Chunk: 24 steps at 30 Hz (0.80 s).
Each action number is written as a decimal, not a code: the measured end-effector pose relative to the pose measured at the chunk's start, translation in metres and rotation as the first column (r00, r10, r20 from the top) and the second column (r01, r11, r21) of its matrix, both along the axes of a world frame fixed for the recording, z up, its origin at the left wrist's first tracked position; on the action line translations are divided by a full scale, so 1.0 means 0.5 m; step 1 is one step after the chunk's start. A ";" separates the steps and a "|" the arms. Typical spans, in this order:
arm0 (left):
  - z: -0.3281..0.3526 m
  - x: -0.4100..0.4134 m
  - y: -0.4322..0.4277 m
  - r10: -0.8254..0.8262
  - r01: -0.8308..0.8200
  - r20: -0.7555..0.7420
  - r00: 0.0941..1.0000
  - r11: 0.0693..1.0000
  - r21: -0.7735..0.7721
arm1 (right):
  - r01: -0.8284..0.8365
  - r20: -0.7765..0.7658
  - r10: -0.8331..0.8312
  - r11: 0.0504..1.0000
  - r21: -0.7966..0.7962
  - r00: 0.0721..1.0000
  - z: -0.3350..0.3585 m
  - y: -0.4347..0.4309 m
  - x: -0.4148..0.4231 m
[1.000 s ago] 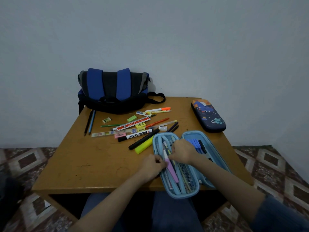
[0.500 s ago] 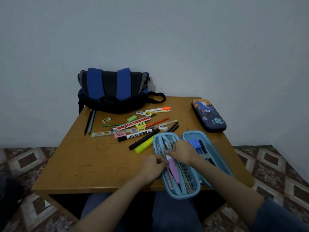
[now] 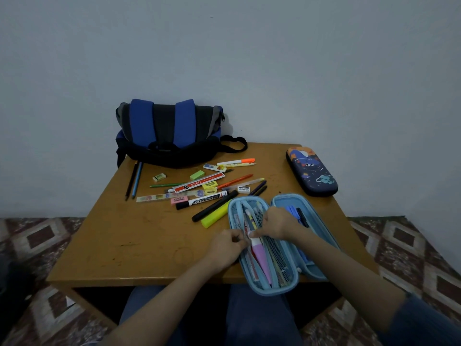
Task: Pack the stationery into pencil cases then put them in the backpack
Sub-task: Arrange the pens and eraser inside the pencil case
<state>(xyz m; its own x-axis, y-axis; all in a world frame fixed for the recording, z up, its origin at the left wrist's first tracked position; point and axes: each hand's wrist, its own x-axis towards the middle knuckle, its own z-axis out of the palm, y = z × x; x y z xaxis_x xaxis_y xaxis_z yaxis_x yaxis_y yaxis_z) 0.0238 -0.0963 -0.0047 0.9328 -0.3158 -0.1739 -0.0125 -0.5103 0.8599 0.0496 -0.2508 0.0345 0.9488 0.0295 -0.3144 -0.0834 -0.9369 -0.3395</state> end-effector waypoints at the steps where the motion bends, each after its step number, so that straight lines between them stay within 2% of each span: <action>1: 0.001 0.000 0.000 -0.002 0.002 -0.003 1.000 1.000 0.001 | -0.003 0.012 0.003 1.000 0.002 1.000 0.000 0.000 -0.001; 12: 0.002 -0.001 0.006 0.005 -0.005 -0.026 1.000 1.000 0.007 | 0.019 -0.038 -0.019 1.000 -0.003 0.999 0.014 0.000 0.003; 14: 0.008 0.000 0.013 0.026 -0.026 -0.010 1.000 1.000 -0.002 | 0.028 0.022 -0.029 0.999 0.037 0.999 0.013 0.001 0.006; 18: 0.021 0.011 0.060 0.122 -0.126 0.079 0.989 0.990 0.057 | 0.104 0.250 -0.164 0.966 0.238 0.954 0.011 0.007 0.015; 22: 0.030 0.035 0.147 0.260 -0.266 0.075 0.963 0.960 0.090 | 0.073 0.338 -0.156 0.966 0.247 0.928 0.026 0.027 0.029; 24: 0.026 0.046 0.196 0.333 -0.351 0.127 0.934 0.922 0.163 | 0.050 0.355 -0.137 0.969 0.244 0.925 0.030 0.042 0.038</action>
<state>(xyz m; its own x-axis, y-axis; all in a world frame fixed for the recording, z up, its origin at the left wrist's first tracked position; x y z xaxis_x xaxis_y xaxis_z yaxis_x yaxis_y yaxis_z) 0.0469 0.0019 0.0082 0.9932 0.0534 -0.1030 0.1131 -0.6438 0.7568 0.0685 -0.2296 0.0493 0.9975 -0.0364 0.0601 0.0039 -0.8255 -0.5644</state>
